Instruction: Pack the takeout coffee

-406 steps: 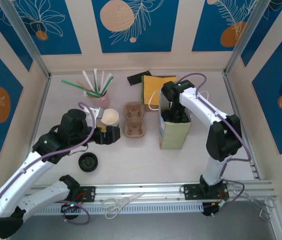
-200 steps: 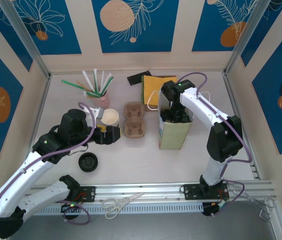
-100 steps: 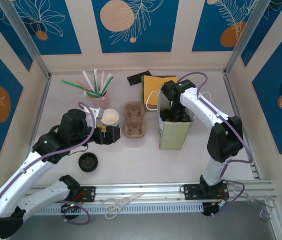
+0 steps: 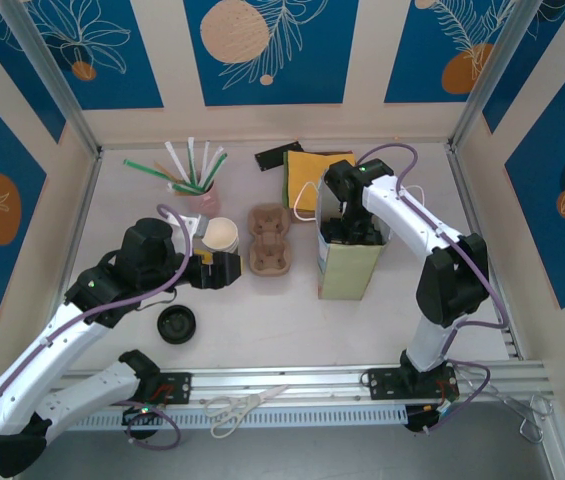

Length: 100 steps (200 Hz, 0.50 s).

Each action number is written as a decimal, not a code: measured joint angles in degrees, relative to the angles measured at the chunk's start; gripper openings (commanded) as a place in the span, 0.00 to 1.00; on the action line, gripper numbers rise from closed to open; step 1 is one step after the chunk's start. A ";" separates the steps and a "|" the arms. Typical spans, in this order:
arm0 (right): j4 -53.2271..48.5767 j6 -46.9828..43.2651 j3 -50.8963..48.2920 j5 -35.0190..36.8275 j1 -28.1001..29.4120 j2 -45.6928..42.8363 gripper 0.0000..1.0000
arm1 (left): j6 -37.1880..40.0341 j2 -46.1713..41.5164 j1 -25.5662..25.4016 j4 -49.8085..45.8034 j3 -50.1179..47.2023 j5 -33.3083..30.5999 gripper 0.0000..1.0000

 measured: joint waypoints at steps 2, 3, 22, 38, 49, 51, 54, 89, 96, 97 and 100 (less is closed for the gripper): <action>-0.04 0.00 0.00 0.00 0.00 0.00 0.92 | 0.00 0.00 0.00 0.00 0.00 0.00 1.00; -0.04 0.00 0.00 0.02 0.00 0.00 0.92 | 0.00 0.00 0.00 0.00 0.00 0.00 1.00; -0.11 0.17 0.00 0.02 0.02 -0.24 0.92 | 0.00 -0.02 0.00 0.00 0.00 0.00 1.00; -0.13 0.20 0.04 0.02 0.02 -0.31 0.92 | -0.02 -0.02 0.00 0.00 0.00 0.00 1.00; -0.15 0.22 0.07 0.02 0.09 -0.33 0.92 | -0.02 -0.02 0.00 0.00 0.00 0.00 1.00; -0.20 0.24 0.11 0.02 0.13 -0.33 0.92 | -0.02 -0.02 0.00 0.00 0.00 0.00 1.00; -0.31 0.24 0.22 0.02 0.15 -0.33 0.92 | -0.02 -0.02 0.00 0.00 0.00 0.00 1.00; -1.14 0.66 1.53 0.02 0.96 -0.66 0.92 | -0.04 -0.02 0.00 0.00 -0.02 0.00 1.00; -1.20 0.81 1.66 0.02 1.05 -0.81 0.92 | -0.09 -0.02 0.00 0.00 -0.02 0.00 1.00; -1.20 0.81 1.66 0.02 1.07 -0.83 0.92 | -0.09 -0.02 0.00 0.00 -0.02 0.00 1.00; -1.20 0.81 1.68 0.02 1.11 -0.87 0.92 | -0.22 -0.02 0.00 0.00 -0.02 0.00 1.00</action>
